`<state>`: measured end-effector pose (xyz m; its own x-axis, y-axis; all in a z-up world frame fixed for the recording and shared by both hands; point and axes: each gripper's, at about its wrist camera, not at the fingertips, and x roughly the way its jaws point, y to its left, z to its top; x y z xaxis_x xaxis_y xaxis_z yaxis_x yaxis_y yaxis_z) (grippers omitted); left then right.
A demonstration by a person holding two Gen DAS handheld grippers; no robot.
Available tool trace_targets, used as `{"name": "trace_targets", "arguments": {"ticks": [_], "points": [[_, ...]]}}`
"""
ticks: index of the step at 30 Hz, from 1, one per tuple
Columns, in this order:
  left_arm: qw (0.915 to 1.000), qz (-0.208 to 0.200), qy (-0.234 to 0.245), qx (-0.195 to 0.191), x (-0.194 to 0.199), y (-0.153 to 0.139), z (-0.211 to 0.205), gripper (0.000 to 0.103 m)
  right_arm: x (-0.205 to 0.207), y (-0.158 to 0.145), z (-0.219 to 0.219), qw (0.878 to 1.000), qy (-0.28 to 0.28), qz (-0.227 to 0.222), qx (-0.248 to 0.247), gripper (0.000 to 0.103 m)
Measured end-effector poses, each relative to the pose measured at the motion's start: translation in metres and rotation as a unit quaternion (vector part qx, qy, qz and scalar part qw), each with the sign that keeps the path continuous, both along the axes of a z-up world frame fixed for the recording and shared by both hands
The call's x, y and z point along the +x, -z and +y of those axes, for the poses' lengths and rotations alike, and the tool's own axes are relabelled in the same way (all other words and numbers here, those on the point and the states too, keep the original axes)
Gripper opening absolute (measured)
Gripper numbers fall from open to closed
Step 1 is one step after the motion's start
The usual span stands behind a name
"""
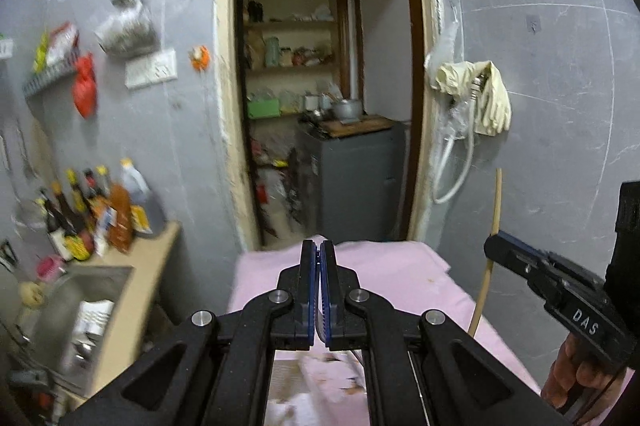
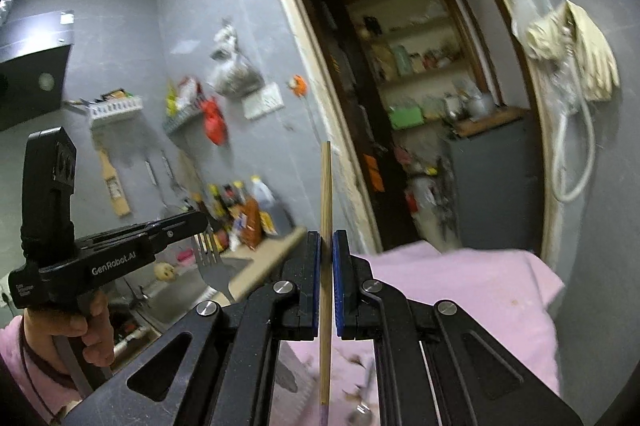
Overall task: Organize utensils
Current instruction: 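Lift both held utensils and carry them over the white holder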
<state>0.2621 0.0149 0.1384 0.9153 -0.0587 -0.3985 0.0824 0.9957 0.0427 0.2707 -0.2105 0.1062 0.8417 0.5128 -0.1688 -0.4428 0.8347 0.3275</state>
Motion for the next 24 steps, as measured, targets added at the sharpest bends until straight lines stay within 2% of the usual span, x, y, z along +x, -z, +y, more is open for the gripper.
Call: {"name": "trace_targets", "arguments": {"ticks": [4,9,16,24], "points": [[0.9997,-0.004,-0.020,0.012,-0.012,-0.008,0.019,0.003,0.003,-0.010,0.030,1.000,-0.021,-0.020,0.007,0.005],[0.9980,-0.007,-0.058,0.023,-0.020,0.003,0.043,0.003,0.011,-0.007,0.069,0.998,-0.041,-0.042,0.012,0.005],[0.9945,-0.011,-0.101,0.027,-0.018,0.025,0.063,0.003,0.030,0.020,0.110,0.998,-0.054,-0.030,-0.001,0.005],[0.9937,-0.003,-0.103,0.045,-0.005,0.054,0.063,0.003,0.044,0.056,0.130,0.998,-0.061,-0.008,-0.034,0.005]]}}
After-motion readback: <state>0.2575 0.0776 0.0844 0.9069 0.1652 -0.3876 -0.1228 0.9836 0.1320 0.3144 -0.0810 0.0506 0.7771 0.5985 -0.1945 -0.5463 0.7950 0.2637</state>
